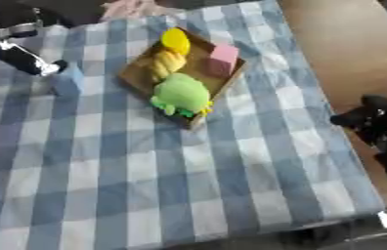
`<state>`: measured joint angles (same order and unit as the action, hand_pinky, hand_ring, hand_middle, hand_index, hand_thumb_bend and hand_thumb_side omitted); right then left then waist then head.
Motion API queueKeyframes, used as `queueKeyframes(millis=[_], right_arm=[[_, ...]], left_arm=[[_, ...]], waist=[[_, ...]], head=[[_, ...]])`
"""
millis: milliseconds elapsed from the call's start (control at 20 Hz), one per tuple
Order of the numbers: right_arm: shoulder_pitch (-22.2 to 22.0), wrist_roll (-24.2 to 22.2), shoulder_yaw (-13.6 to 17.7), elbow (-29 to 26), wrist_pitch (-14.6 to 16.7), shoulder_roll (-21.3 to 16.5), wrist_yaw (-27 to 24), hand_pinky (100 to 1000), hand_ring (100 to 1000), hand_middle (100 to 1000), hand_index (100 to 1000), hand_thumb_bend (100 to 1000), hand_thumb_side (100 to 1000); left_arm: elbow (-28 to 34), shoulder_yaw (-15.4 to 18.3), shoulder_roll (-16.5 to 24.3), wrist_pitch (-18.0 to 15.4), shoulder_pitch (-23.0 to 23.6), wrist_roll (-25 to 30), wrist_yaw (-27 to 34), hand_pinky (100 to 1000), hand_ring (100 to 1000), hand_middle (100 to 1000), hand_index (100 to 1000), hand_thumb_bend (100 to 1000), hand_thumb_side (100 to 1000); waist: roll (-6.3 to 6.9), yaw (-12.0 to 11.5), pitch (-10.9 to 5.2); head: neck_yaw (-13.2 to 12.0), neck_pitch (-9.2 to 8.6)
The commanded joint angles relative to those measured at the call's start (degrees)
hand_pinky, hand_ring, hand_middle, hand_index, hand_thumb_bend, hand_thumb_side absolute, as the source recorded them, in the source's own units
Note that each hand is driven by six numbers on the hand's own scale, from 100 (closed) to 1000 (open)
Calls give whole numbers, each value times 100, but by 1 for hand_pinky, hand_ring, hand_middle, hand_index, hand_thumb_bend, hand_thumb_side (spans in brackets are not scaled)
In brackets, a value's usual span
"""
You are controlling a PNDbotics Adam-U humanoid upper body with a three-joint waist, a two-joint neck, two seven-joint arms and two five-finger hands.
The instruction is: Pick up objects on the table and place them in the box.
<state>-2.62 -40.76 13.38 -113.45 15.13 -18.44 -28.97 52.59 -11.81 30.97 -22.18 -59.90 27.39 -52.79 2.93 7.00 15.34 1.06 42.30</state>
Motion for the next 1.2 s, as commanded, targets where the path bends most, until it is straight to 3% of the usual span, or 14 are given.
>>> queueKeyframes(millis=[50, 150, 400, 700, 950, 1200], right_arm=[[-10, -3, 45, -115, 52, -114, -42, 914, 805, 731, 901, 100, 495], [-13, -6, 42, -115, 69, -108, -33, 914, 805, 731, 901, 100, 494], [-5, -7, 34, -115, 72, -89, -10, 915, 803, 729, 900, 100, 494], [-2, -20, 22, -115, 83, -64, 32, 915, 803, 728, 900, 100, 493], [17, -32, 16, -115, 53, -47, 71, 916, 803, 728, 900, 100, 492], [46, -45, 11, -115, 24, -32, 93, 916, 803, 728, 900, 100, 497]], left_arm=[[-39, 132, 324, 19, -28, 143, 126, 946, 937, 868, 979, 281, 379], [-44, 134, 383, -43, 9, 270, 212, 958, 951, 878, 992, 308, 395], [-21, 170, 436, -146, 44, 464, 322, 966, 963, 867, 995, 394, 631], [54, 171, 374, -153, 8, 335, 323, 971, 975, 865, 979, 482, 699], [32, 189, 355, -169, -4, 219, 195, 978, 985, 861, 967, 522, 676], [-50, 174, 296, -233, -25, 169, 45, 977, 983, 860, 969, 486, 591]], waist=[[-44, -11, -86], [-56, -19, -76], [-75, -24, -49], [-83, 10, -19], [-63, 18, 4], [-49, 29, 32]], head=[[-14, -30], [-23, -37], [-73, -77], [-92, -103], [-84, -111], [-91, -124]])
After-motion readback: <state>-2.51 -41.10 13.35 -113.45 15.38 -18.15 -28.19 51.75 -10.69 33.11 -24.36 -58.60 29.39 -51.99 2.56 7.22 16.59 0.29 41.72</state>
